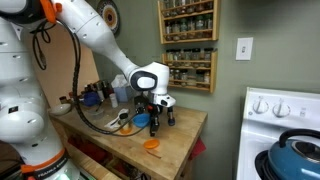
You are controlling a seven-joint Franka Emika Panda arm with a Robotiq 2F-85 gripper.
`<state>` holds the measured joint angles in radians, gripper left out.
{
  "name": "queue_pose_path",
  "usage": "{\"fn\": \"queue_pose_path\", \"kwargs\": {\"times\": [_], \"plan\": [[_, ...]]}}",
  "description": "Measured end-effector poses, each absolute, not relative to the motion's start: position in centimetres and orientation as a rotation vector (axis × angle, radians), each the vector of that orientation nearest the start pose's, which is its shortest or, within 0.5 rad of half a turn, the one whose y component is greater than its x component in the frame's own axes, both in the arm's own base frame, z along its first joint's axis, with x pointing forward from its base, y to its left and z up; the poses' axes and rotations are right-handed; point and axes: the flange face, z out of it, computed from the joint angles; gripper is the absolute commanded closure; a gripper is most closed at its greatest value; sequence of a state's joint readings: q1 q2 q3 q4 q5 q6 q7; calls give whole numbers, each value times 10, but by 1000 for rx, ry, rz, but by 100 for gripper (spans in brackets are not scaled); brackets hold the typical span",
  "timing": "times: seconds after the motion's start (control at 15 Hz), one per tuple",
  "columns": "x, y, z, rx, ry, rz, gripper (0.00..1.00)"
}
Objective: Remove the orange lid from the upside down positioned clear bowl bottom and place it on the counter top
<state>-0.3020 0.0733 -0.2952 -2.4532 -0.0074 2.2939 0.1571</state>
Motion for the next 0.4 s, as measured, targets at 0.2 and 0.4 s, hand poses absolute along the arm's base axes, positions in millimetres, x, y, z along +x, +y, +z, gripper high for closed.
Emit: {"fn": "queue_pose_path", "kwargs": {"times": [0.2, 0.4], "plan": [[383, -264, 263, -2886, 1169, 325, 20], [396, -263, 302, -2872, 1087, 185, 23]]}}
